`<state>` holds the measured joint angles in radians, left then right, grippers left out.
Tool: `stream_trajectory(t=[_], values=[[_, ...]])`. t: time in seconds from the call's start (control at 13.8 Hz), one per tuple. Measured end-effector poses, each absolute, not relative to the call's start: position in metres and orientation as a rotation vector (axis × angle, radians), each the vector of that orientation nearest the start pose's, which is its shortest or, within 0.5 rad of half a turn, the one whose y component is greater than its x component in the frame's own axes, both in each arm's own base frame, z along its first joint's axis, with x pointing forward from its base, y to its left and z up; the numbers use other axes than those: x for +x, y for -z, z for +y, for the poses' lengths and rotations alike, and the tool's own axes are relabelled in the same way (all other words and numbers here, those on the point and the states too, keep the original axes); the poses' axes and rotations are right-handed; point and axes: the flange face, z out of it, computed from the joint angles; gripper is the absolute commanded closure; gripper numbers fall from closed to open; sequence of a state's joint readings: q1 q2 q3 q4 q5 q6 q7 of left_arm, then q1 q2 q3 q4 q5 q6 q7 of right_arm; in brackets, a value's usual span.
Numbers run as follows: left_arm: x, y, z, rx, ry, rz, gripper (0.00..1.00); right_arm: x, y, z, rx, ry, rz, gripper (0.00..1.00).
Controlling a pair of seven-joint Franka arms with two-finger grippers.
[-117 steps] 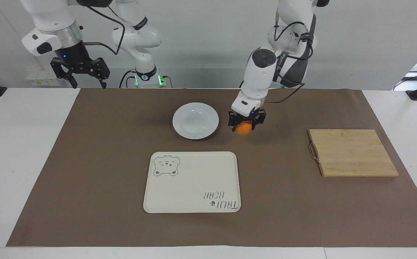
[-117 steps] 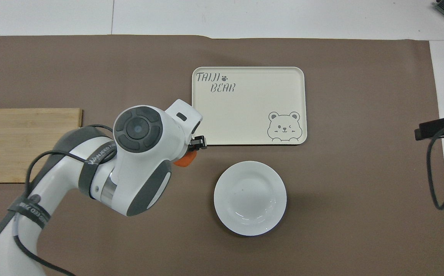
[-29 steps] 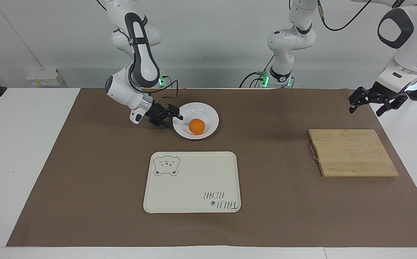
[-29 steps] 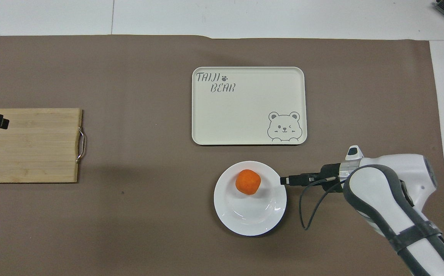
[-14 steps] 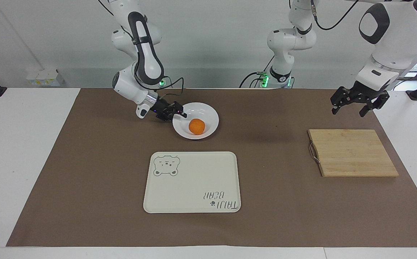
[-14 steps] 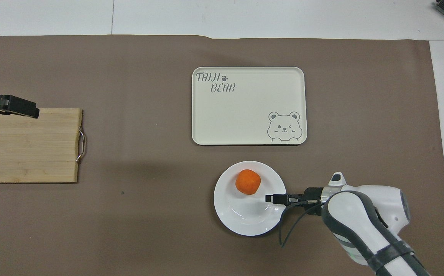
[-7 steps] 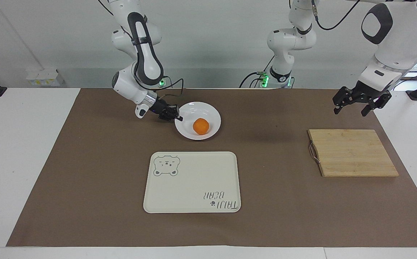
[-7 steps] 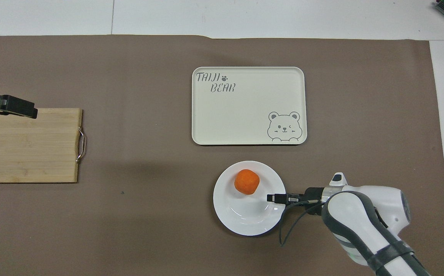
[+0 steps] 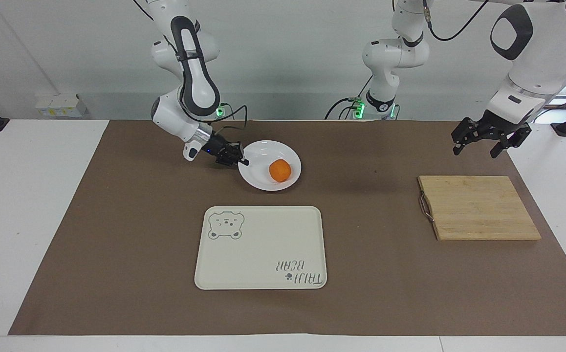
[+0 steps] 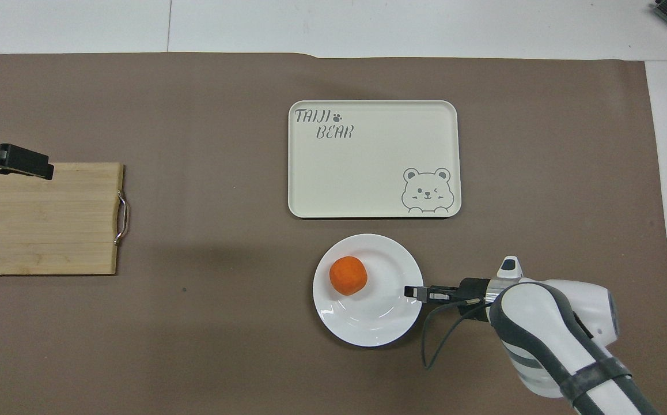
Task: Place orange and plate with both arms
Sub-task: 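Slide the plate with the right gripper onto the bear tray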
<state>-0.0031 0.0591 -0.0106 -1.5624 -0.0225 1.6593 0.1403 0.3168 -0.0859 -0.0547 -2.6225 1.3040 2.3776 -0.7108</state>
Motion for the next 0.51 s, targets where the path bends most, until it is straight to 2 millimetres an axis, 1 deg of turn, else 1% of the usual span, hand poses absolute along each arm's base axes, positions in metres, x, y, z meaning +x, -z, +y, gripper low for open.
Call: stream_trajectory(t=[0.29, 0.51], values=[[0.581, -0.603, -0.010, -3.152, 0.062, 0.241, 0.00, 0.414, -0.280, 0.129, -2.256, 0.066, 0.156, 1.00], [0.581, -0.603, -0.010, -3.152, 0.061, 0.241, 0.00, 0.430, -0.290, 0.135, -2.202, 0.095, 0.191, 1.00]])
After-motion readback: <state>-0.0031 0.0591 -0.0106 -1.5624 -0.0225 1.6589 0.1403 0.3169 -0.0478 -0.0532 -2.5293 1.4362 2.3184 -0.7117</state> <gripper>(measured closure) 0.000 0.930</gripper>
